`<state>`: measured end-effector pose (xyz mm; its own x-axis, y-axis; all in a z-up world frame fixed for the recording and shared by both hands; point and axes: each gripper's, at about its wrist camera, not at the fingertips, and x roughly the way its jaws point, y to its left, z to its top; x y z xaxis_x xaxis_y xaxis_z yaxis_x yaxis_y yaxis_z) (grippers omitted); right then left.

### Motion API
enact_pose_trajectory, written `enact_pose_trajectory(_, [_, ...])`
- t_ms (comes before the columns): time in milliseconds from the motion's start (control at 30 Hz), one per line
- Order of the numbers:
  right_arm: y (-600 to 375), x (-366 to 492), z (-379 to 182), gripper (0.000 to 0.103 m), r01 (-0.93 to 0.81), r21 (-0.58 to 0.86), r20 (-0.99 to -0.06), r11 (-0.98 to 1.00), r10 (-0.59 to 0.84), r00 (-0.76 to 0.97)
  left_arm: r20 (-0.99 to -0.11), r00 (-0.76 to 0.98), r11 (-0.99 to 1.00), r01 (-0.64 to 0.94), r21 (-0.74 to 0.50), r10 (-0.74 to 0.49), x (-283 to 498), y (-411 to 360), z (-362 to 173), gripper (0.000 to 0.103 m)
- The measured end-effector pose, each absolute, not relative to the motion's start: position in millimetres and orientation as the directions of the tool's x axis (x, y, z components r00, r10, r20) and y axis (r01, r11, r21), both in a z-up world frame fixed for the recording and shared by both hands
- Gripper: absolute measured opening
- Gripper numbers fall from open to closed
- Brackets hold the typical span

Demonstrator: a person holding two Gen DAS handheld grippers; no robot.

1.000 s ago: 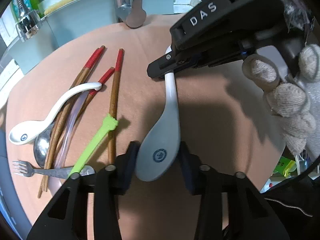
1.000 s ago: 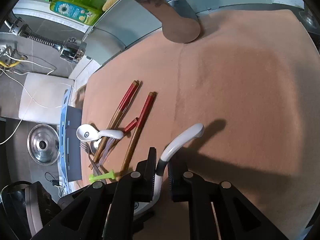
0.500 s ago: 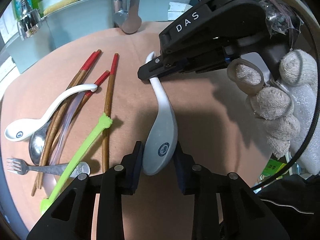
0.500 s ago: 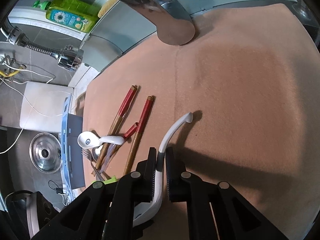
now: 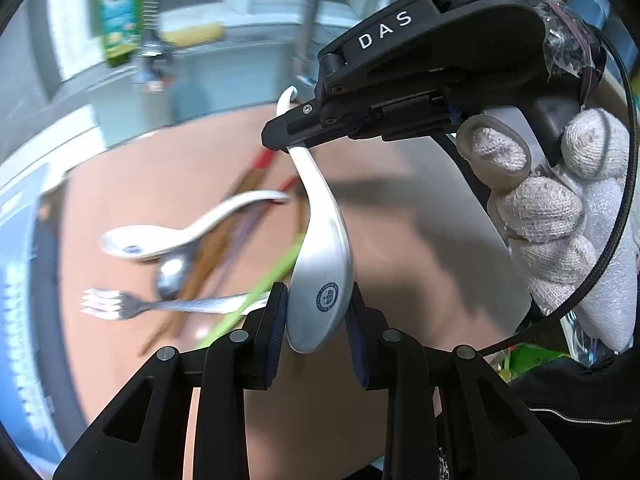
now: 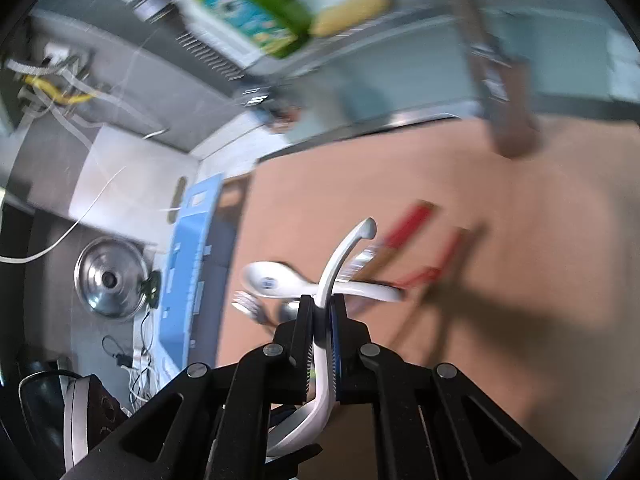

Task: Organize utensils
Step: 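Lift the white spoon with the left tool toward the blue basket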

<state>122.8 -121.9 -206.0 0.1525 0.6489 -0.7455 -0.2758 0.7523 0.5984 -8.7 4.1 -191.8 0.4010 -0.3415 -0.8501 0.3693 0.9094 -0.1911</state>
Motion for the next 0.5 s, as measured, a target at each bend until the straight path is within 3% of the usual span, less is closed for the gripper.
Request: enact_pose_trajectory(500, [94,112,-176,0.007,-0.517,0.579,-0.731,0.630,0.682,0.013,-0.828,0.526,0.981,0.101,-0.168,-0.196,-42,173,-166,0.027])
